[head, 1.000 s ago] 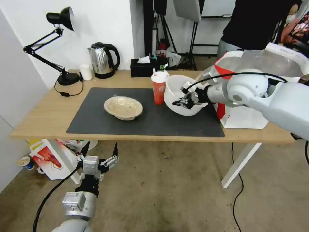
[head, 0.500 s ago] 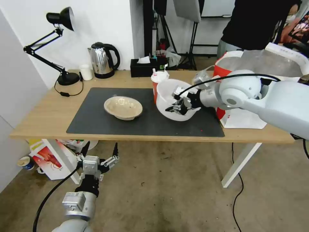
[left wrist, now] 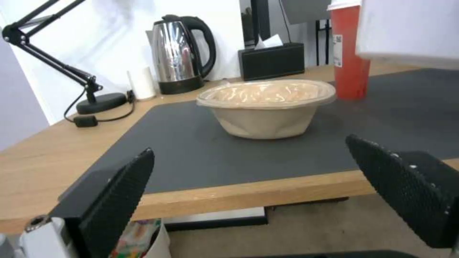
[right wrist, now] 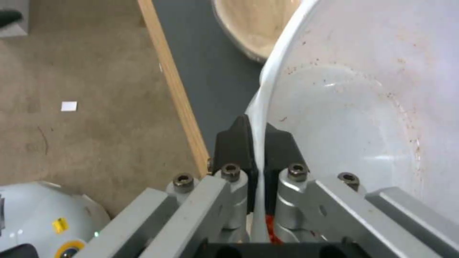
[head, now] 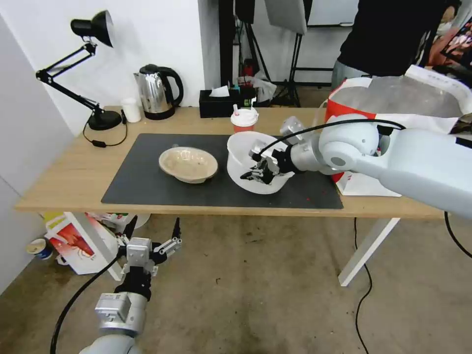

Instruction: Pick up the trash from the table and place it into the takeout bag.

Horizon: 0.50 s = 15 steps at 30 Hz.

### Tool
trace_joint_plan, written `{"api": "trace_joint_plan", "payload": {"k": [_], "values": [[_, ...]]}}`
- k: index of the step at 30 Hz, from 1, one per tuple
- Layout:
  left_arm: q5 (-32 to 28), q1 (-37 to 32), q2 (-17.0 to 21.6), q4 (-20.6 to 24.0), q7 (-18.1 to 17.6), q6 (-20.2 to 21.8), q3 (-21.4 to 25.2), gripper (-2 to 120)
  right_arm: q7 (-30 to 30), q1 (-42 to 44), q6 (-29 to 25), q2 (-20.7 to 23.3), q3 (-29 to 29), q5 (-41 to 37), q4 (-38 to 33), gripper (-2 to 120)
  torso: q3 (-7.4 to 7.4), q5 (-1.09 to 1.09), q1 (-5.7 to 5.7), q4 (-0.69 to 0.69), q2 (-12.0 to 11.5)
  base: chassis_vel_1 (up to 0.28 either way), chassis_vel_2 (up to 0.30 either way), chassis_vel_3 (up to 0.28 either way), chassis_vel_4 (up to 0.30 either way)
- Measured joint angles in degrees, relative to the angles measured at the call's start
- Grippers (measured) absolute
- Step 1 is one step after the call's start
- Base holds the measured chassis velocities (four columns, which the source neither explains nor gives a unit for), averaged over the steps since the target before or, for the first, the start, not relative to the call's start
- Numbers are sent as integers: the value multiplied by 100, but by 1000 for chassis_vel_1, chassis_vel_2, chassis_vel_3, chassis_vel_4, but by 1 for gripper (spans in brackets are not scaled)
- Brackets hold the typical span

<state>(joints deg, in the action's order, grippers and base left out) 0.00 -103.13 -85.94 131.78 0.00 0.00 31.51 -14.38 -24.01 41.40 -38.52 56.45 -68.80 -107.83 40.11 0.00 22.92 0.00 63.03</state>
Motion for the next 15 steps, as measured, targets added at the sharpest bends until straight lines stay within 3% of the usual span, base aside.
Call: {"api": "trace_joint_plan", "payload": {"k": [15], "values": [[0,0,0,0,0,0,0,100,-28,-948,0,276,34,-403,-89,0,0,1,0,-1,0,0,0,0,0]]}}
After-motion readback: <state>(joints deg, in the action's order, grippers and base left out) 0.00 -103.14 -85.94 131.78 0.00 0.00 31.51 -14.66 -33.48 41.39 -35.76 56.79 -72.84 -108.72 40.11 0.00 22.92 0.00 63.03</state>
